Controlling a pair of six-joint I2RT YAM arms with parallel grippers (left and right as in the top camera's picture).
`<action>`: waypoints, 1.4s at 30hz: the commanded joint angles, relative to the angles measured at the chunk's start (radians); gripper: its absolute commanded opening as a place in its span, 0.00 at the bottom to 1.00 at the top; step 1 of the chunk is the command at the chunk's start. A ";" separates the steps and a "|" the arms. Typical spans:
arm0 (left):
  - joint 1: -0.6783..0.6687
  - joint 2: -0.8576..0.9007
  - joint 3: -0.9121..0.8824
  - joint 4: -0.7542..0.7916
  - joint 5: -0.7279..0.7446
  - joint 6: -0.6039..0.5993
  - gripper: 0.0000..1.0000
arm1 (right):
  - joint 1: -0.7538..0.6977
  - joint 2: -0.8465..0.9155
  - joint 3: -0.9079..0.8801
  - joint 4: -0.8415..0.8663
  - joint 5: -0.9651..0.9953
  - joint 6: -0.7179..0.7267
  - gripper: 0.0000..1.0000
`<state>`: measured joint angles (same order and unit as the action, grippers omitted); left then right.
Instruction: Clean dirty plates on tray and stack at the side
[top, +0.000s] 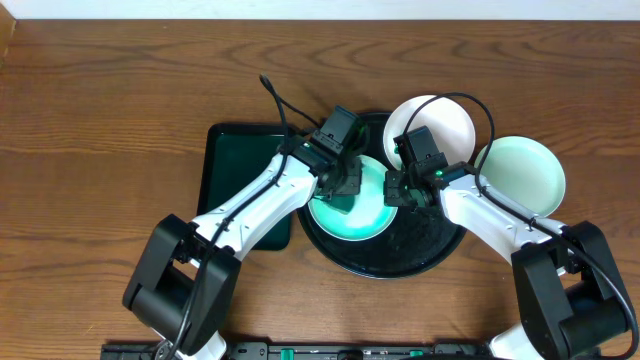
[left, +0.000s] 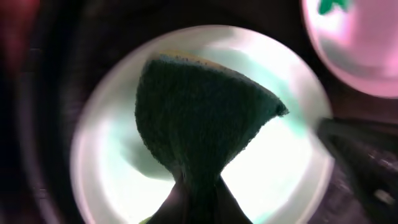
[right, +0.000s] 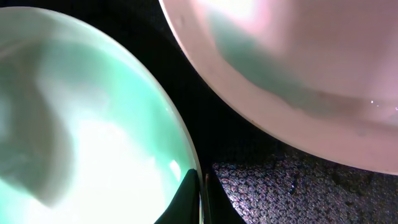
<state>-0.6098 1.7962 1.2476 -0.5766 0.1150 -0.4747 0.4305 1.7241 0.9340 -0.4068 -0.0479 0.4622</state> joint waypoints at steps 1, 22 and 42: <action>0.004 -0.002 -0.003 -0.002 -0.118 -0.013 0.07 | 0.010 0.019 0.010 0.003 -0.013 -0.007 0.01; 0.004 -0.002 -0.217 0.197 -0.123 -0.081 0.07 | 0.010 0.019 0.010 0.003 -0.013 -0.007 0.01; 0.003 0.000 -0.222 0.198 -0.116 -0.081 0.07 | 0.010 0.019 0.010 0.003 -0.013 -0.007 0.01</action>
<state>-0.6098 1.7958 1.0580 -0.3683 0.0158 -0.5468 0.4305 1.7252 0.9340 -0.4065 -0.0479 0.4618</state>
